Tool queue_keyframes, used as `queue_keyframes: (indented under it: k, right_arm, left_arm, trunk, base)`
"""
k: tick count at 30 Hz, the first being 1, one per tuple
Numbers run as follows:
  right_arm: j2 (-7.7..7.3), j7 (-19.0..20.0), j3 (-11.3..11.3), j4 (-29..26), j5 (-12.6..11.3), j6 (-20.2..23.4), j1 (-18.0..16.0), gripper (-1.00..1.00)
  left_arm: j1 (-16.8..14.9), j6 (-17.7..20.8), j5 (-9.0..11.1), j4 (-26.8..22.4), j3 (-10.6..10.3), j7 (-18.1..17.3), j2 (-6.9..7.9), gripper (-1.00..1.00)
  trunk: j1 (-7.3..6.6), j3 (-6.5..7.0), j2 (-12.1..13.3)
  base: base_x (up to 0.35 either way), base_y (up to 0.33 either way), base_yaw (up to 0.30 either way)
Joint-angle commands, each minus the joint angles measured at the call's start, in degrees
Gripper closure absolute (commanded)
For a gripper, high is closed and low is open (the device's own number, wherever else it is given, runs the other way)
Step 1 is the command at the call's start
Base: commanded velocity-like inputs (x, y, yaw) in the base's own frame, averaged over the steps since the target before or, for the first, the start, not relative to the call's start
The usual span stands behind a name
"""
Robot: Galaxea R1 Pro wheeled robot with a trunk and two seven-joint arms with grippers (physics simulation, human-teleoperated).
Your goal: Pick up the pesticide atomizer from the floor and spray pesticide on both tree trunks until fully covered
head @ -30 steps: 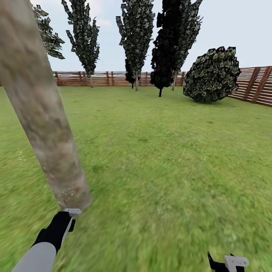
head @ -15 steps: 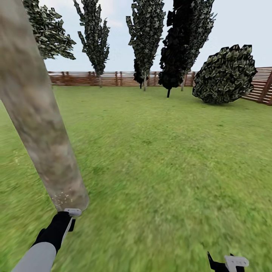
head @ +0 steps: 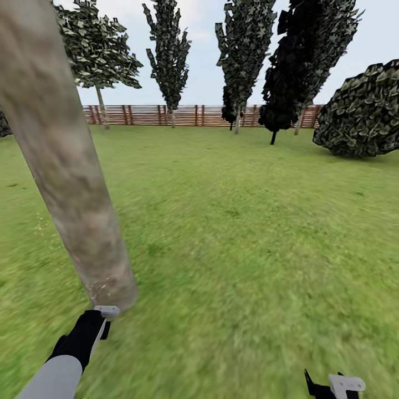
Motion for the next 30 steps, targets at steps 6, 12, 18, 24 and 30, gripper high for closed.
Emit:
queue_keyframes:
  k: [6, 12, 18, 24, 30]
  right_arm:
    - [0.0, 0.0, 0.0, 0.0, 0.0, 0.0, 0.0, -1.0]
    - [0.0, 0.0, 0.0, 0.0, 0.0, 0.0, -0.01, -1.0]
    - [0.0, 0.0, 0.0, 0.0, 0.0, 0.0, 0.0, -1.0]
    - [-0.03, -0.05, -0.08, 0.0, 0.0, 0.0, -0.01, -1.0]
    - [-0.22, -0.09, -0.14, -0.09, -0.08, 0.0, 0.0, -1.0]
  left_arm:
    - [0.0, -0.09, 0.04, -0.05, 0.02, -0.02, 0.0, 1.0]
    - [0.0, -0.15, 0.08, -0.1, 0.01, -0.02, 0.0, 1.0]
    - [0.0, -0.34, 0.13, -0.22, 0.08, 0.04, -0.01, 1.0]
    - [0.0, -0.41, 0.13, -0.23, 0.09, 0.11, -0.09, 1.0]
    - [0.0, -0.56, 0.27, -0.23, 0.16, 0.15, -0.11, 1.0]
  trunk:
    - [0.0, 0.0, 0.0]
    - [0.0, 0.0, 0.0]
    - [0.0, 0.0, 0.0]
    - [0.0, 0.0, 0.0]
    - [0.0, 0.0, 0.0]
  base:
    - [0.023, -0.04, 0.276]
    - [0.0, 0.0, 0.276]
    - [0.11, -0.067, 0.274]
    - [0.221, -0.18, 0.068]
    - [0.024, -0.181, 0.001]
